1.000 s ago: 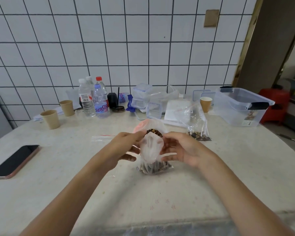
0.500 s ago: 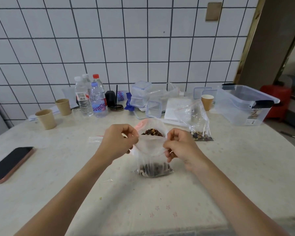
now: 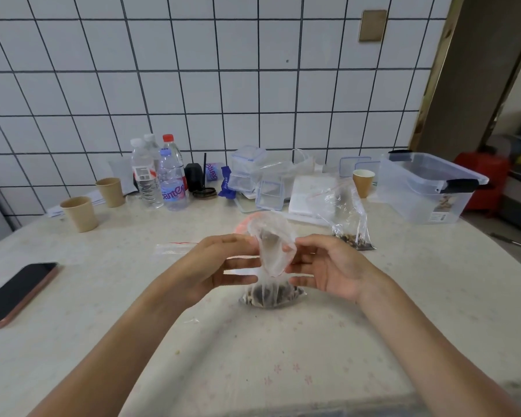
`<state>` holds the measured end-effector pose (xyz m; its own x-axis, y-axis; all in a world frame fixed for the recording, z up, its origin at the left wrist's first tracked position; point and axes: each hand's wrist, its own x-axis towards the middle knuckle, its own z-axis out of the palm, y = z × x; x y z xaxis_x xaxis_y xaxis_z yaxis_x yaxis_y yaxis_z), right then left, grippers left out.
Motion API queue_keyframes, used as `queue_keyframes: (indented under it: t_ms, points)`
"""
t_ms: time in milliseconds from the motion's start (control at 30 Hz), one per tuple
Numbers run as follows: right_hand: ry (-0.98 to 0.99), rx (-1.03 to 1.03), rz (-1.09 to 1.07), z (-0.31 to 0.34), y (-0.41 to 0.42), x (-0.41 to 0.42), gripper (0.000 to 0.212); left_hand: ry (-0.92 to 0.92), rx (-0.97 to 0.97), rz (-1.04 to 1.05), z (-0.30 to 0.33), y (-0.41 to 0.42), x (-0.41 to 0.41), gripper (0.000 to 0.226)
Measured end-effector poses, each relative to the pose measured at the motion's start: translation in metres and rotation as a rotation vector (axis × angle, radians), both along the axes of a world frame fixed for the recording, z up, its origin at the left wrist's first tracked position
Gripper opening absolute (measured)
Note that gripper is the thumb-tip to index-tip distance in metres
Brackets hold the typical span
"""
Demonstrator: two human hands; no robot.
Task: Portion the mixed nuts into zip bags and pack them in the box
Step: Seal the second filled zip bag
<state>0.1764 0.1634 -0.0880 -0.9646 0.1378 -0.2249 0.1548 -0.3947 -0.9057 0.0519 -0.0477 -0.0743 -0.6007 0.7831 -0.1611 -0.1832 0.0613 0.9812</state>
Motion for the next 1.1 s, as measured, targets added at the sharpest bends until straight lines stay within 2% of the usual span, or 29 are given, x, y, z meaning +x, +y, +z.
queue_keyframes:
  t_ms: [100,167,267,367,433,567,600,667,733,767,800,867,900,967,1033,1100]
  points:
    - [0.011,-0.069,-0.006,-0.006,0.000,0.003,0.017,0.038,0.038,-0.013,-0.007,-0.002,-0.001,0.040]
    - [0.011,-0.060,-0.019,-0.007,-0.002,0.003,0.018,0.058,0.038,0.009,-0.010,-0.001,-0.001,0.036]
    - [0.050,0.038,-0.053,-0.005,-0.006,0.003,0.019,0.063,0.049,0.018,-0.012,-0.001,0.001,0.026]
    - [0.070,0.205,-0.111,0.000,-0.011,0.001,0.012,0.075,0.051,0.043,-0.009,-0.002,0.003,0.028]
    - [0.041,0.419,-0.183,0.004,-0.014,-0.001,0.012,0.134,0.022,0.079,-0.007,-0.001,0.004,0.027]
    - [0.044,1.067,-0.401,0.011,-0.020,-0.007,0.016,0.248,-0.081,0.311,-0.001,0.003,0.001,0.009]
    - [0.048,1.234,-0.434,0.013,-0.023,-0.007,0.018,0.330,-0.133,0.383,0.001,0.003,-0.001,0.010]
    - [0.020,1.517,-0.467,0.014,-0.029,-0.008,0.025,0.629,-0.263,0.486,0.003,0.005,-0.002,0.015]
    - [-0.027,1.664,-0.459,0.012,-0.033,-0.012,0.031,0.944,-0.388,0.490,0.006,0.006,0.003,0.018]
    - [-0.056,1.648,-0.449,0.013,-0.035,-0.013,0.029,1.063,-0.464,0.457,0.006,0.007,0.006,0.018]
    - [-0.077,1.535,-0.444,0.015,-0.034,-0.015,0.023,1.158,-0.542,0.422,0.007,0.007,0.008,0.016]
    - [-0.076,1.065,-0.417,0.023,-0.034,-0.015,0.009,1.222,-0.659,0.387,0.010,0.008,0.011,0.005]
    - [-0.070,0.819,-0.388,0.026,-0.032,-0.015,0.007,1.153,-0.655,0.379,0.012,0.008,0.010,0.013]
    - [-0.057,0.460,-0.287,0.032,-0.027,-0.011,0.010,0.850,-0.518,0.329,0.016,0.007,0.008,0.028]
    - [-0.063,0.224,-0.178,0.036,-0.021,-0.005,0.014,0.619,-0.388,0.286,0.020,0.005,0.009,0.034]
    - [-0.099,0.067,-0.115,0.037,-0.015,0.000,0.022,0.498,-0.289,0.274,0.022,0.004,0.008,0.030]
